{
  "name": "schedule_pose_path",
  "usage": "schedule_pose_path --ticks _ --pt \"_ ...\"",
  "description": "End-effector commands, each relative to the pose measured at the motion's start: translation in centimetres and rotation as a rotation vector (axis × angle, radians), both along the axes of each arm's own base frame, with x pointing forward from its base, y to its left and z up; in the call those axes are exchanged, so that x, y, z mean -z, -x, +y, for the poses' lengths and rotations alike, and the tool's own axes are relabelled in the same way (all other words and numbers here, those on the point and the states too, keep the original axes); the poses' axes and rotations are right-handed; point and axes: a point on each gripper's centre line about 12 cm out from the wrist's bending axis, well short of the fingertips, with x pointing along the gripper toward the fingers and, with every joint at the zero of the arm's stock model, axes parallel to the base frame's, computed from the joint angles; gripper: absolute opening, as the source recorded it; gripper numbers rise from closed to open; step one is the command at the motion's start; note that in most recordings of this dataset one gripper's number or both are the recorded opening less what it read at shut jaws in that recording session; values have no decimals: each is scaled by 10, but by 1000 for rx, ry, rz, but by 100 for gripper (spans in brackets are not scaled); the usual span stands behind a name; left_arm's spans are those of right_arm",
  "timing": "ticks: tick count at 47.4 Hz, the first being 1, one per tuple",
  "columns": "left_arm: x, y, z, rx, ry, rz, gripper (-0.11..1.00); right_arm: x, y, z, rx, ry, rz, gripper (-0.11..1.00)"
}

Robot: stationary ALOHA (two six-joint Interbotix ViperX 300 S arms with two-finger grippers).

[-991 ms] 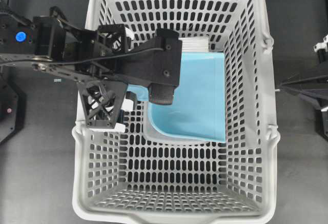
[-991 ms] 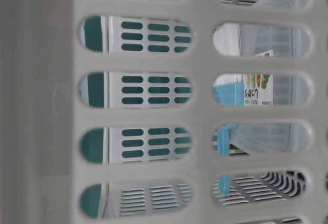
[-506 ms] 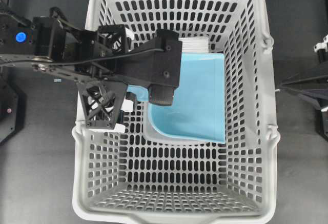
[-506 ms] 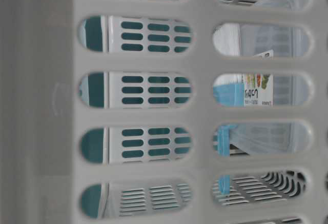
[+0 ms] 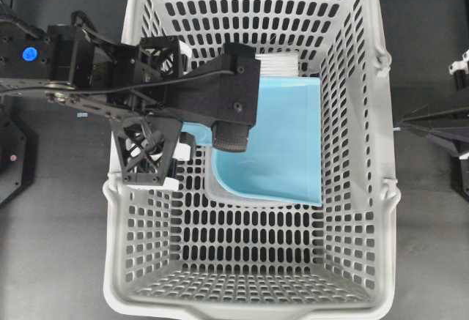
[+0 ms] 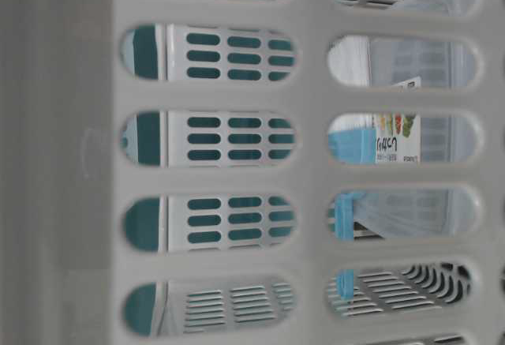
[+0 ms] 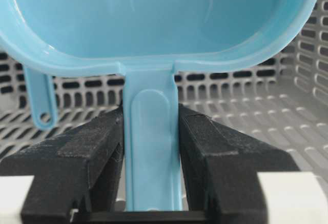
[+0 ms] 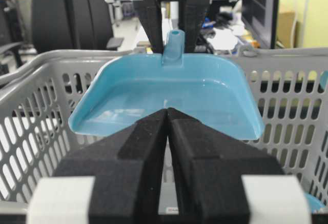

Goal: Pick up the dustpan from the shopping basket with the left arm.

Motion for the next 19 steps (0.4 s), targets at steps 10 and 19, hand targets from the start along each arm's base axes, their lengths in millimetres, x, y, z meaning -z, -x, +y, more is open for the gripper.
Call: schedule_pose_path --ticks 10,19 --pt "-3 3 -3 7 0 -15 30 0 -1 1 -3 -21 6 -1" --pt "-3 1 -3 8 0 -18 30 2 -1 0 -1 -30 21 -1"
